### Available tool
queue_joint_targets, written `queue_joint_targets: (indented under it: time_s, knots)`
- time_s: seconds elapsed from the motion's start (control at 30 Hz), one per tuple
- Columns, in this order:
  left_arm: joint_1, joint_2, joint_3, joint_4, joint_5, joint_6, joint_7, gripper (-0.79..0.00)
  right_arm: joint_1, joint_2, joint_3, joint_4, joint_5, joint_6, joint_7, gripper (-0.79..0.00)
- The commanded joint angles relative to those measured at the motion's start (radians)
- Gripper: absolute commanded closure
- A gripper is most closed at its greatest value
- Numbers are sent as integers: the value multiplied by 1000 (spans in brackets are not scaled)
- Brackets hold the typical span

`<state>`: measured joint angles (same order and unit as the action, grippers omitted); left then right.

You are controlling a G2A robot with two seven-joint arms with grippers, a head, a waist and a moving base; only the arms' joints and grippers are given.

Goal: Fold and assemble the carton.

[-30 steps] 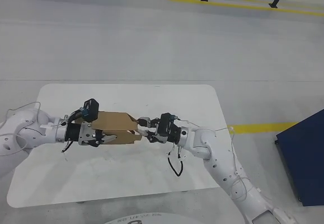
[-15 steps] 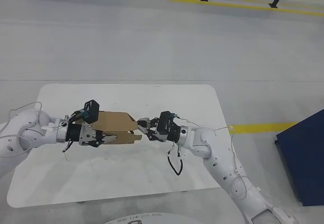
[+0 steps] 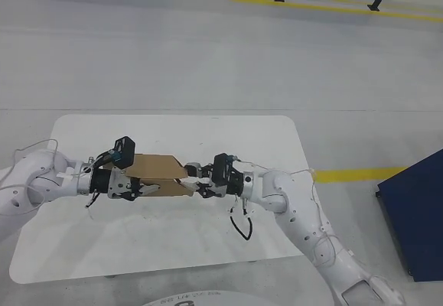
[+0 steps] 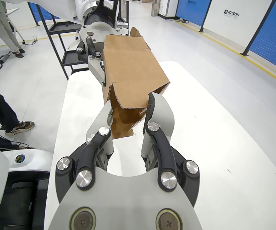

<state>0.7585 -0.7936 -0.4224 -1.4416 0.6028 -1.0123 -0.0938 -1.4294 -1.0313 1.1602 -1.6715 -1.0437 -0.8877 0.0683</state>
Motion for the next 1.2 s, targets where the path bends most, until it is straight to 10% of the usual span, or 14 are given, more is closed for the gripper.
queue_joint_targets:
  time_s: [0.0, 0.8, 1.17]
  knots:
    - [-2, 0, 2, 1, 5, 0, 7, 0, 10, 0, -9, 11, 25, -33, 9, -329]
    - [-3, 2, -1, 21, 76, 0, 131, 0, 188, 46, -152, 184, 468, -125, 106, -397]
    - [-20, 10, 49, 5, -6, 0, 206, 0, 85, 84, -15, 154, 295, -108, -82, -767]
